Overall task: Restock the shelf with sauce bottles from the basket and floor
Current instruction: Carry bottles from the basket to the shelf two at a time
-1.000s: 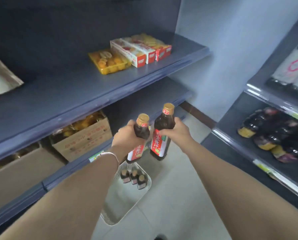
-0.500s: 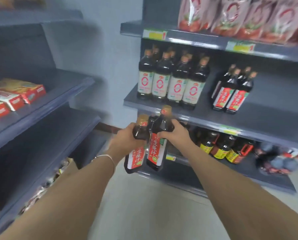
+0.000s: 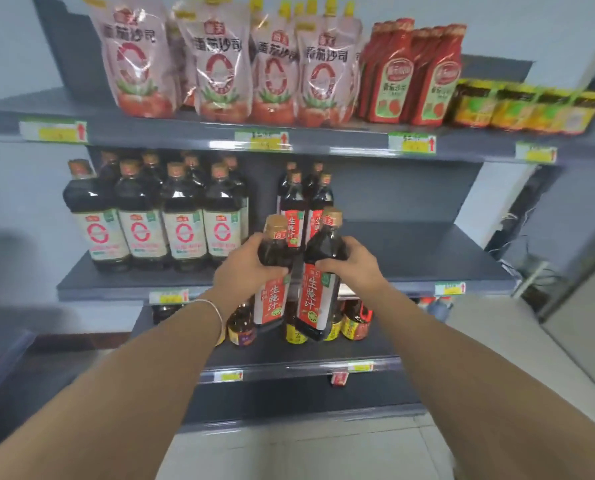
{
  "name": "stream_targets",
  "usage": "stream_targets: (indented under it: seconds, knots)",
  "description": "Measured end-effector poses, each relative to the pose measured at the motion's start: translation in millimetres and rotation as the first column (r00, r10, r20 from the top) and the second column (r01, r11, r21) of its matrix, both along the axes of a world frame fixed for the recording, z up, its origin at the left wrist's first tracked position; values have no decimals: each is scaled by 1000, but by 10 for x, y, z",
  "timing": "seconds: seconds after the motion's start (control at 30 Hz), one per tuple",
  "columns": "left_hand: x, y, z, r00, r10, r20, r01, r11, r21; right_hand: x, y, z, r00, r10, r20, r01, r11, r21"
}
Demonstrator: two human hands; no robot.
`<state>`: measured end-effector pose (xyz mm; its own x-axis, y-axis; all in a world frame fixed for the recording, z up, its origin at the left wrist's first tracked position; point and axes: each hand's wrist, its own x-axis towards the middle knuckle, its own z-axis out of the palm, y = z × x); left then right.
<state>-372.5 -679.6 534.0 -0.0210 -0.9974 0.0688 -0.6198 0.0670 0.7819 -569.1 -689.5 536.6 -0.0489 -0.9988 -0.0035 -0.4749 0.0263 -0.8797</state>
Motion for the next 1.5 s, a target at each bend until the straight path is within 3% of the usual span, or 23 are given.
stream_targets:
  seconds: [0.23,0.47,0.67,0.87,1.0,1.2,1.4,1.5]
  knots:
    - [-278,-1021,60,999,-34,0,34,997,-66,-223,-865,92,999,-37,22,37,999,-19]
    - [-361,-1776,-143,999,-34,40,33,999,22,-331,-1567,-94,997,-9,80,10,1000,-3]
    - [-333,-2085,-273,997,-52,-49,56,995,80,-382,-1963,-360,995,55,88,-59,997,50]
    - [-257,-2202,-275,992,-130,-4,130,990,64,-411,-2117,-461,978,108,180,-126,988,93]
    - [-271,-2140,-338,993,-53,-104,58,997,43,-446,-2134,-552,961,94,259,-133,982,138]
    - [-268,-2079,-523,994,-33,-108,47,991,126,-330,-2155,-980,998,4,-70,18,951,309]
    - [-216,-2233,-582,984,-106,-146,124,984,127,-455,-2366,-856,975,144,-169,-64,913,403]
    - [-192,-2242,-599,984,-126,-126,141,982,124,-534,-2458,-862,974,188,-127,-109,880,462]
